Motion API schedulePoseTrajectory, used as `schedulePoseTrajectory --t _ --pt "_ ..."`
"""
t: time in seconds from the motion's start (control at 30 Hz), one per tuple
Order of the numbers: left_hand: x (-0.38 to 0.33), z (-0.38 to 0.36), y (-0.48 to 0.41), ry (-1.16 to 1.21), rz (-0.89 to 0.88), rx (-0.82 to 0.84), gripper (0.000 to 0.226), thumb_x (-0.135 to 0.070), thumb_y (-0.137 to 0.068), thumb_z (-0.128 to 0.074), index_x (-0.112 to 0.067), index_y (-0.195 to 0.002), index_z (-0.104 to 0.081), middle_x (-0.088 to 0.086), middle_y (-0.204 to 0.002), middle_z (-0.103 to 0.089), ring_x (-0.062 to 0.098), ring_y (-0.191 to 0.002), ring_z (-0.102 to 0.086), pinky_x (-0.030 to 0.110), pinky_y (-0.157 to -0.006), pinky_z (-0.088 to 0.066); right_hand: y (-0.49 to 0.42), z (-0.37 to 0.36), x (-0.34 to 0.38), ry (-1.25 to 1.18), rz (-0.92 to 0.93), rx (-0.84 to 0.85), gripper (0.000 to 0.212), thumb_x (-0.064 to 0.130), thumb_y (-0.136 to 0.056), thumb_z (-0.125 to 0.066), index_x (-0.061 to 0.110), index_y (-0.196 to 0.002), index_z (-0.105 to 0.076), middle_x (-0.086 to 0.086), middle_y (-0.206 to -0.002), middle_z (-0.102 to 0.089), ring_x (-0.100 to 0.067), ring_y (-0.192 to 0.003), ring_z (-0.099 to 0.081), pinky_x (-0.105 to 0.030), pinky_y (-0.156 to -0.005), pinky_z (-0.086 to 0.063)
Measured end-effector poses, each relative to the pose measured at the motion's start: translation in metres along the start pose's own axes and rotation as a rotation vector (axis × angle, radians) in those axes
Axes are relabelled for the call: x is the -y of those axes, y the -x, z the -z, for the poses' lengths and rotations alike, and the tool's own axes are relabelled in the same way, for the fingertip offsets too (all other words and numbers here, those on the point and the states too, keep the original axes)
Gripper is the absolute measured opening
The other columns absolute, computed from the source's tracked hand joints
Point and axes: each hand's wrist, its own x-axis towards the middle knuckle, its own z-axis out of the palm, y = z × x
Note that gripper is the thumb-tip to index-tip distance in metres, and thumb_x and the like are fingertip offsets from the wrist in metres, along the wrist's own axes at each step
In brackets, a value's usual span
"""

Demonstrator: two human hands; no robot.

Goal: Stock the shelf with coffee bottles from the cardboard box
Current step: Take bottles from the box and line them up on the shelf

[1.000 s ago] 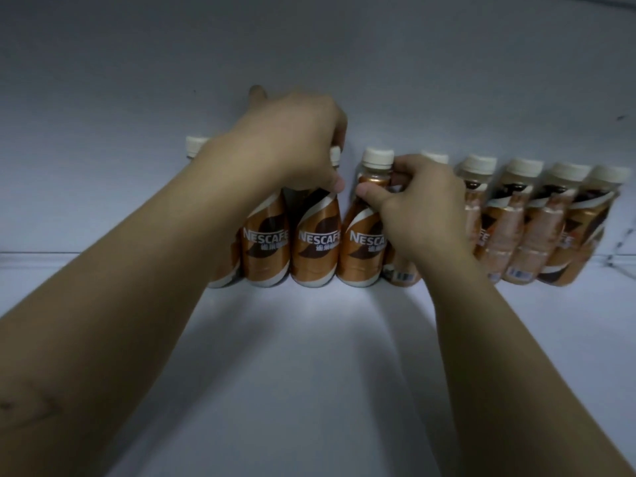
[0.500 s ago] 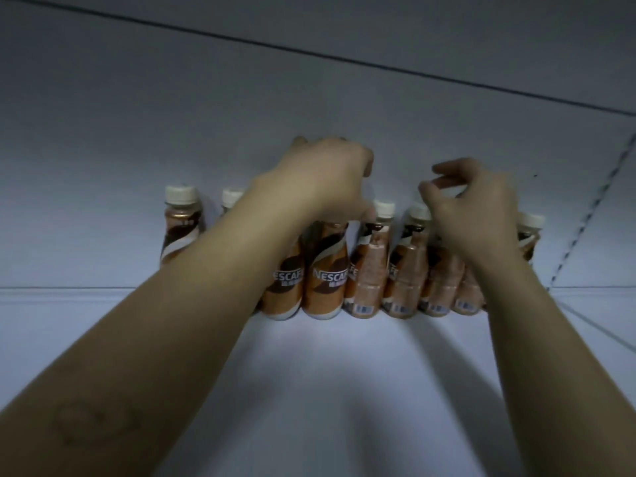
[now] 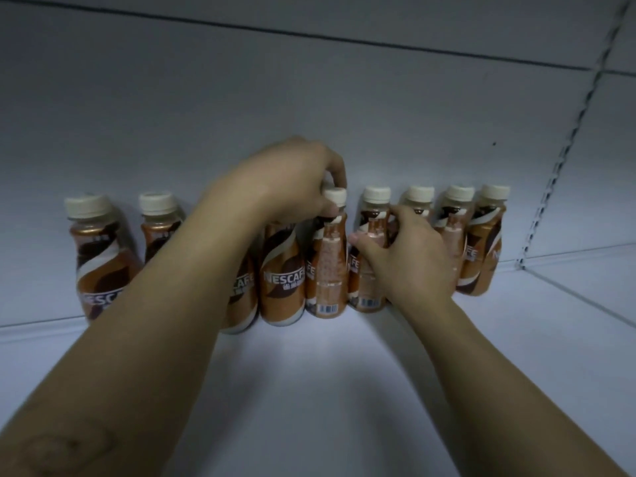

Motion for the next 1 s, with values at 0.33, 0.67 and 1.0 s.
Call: schedulePoseTrajectory --t 0.33,0.67,1.0 --pt "-0.009 -0.018 -0.004 0.02 0.036 -0.117 0.05 -0.054 -0.074 -0.073 -0.016 -0.105 -0.065 0.005 -0.099 -0.067 0.024 -0.087 -0.062 0.042 -0.079 -0.054 -0.004 0.013 -0.008 -0.471 -0.128 0.123 0.056 0.011 -0.083 -0.072 0.021 -0.133 -0.048 0.005 -0.107 -0.071 -0.009 -0.097 -0.068 -0.039 -0.089 -0.056" --pt "-0.009 -0.016 -0.002 -0.017 0.022 -0.079 0.059 -0.055 -0.075 -0.071 -0.02 -0.12 -0.056 0.006 -0.108 -0.063 0.025 -0.096 -0.059 0.037 -0.076 -0.049 -0.003 0.013 -0.01 -0.086 0.044 -0.01 0.053 0.048 -0.076 -0.074 0.023 -0.12 -0.062 0.008 -0.104 -0.067 -0.005 -0.088 -0.06 -0.025 -0.078 -0.05" --pt "-0.009 -0.011 0.002 0.108 0.092 -0.084 0.045 -0.033 -0.076 -0.079 -0.022 -0.119 -0.066 0.003 -0.11 -0.067 0.019 -0.086 -0.056 0.03 -0.069 -0.043 -0.002 0.015 0.001 0.083 -0.016 -0.04 0.036 0.05 -0.083 -0.066 0.021 -0.103 -0.07 0.004 -0.087 -0.07 -0.015 -0.083 -0.064 -0.034 -0.074 -0.052"
